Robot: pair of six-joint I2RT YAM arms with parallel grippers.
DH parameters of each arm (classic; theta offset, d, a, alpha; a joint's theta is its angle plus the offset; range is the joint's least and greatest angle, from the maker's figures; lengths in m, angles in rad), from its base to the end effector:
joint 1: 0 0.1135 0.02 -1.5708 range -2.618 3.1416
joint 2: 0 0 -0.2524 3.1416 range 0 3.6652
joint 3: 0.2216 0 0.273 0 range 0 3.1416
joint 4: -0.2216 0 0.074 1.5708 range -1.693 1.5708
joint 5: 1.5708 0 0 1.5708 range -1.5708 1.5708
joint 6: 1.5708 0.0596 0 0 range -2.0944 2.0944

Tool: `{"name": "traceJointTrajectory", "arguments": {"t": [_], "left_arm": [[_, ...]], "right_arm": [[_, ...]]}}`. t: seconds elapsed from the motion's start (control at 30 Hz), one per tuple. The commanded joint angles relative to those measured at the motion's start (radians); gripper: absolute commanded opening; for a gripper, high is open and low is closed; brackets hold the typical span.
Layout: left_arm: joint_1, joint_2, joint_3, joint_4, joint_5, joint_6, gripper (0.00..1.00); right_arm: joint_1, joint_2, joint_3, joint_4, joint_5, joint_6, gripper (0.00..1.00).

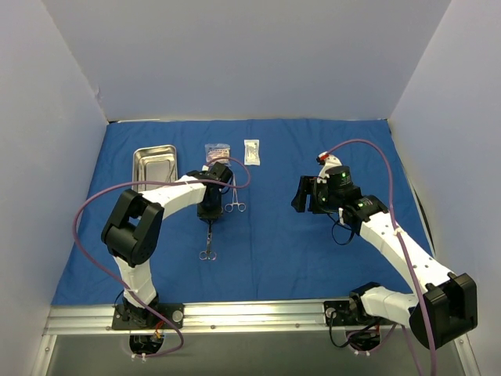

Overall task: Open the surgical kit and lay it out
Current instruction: Place the medical item in the surgical kit, then pick up the medical item from the container.

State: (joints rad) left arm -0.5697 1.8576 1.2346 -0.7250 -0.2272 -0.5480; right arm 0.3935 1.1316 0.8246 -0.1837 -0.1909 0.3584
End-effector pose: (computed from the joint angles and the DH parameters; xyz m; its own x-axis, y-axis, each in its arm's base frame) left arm 0.3204 -0.1893 0.1201 -0.9529 0.0076 -0.3031 -0.0150 0.9973 0.0724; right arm 0.2742 0.1261 0.2562 -0.5938 0.1264 -0.7946 -0.3446 0.8525 0.3931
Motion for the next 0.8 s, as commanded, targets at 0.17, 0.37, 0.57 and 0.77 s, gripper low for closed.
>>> {"name": "traceJointTrajectory", "arguments": {"t": [0.17,0.37,0.57,0.77], "left_arm": [[0.005,-0.015,-0.011,0.006,0.017,-0.024,0.29],[0.005,-0.052,0.012,-0.04,0.026,-0.043,0.38],[0.021,-0.147,0.094,-0.14,0.022,-0.03,0.57],[0.149,-0.196,0.215,-0.128,-0.004,0.095,0.6]], "right_arm": [[-0.004,0.0,0.015,0.007,-0.007,-0.009,0.65],[-0.004,-0.001,0.011,0.01,-0.007,-0.007,0.65],[-0.004,0.0,0.016,0.013,-0.001,-0.003,0.65],[-0.002,0.003,0.021,0.016,-0.007,0.004,0.65]]}}
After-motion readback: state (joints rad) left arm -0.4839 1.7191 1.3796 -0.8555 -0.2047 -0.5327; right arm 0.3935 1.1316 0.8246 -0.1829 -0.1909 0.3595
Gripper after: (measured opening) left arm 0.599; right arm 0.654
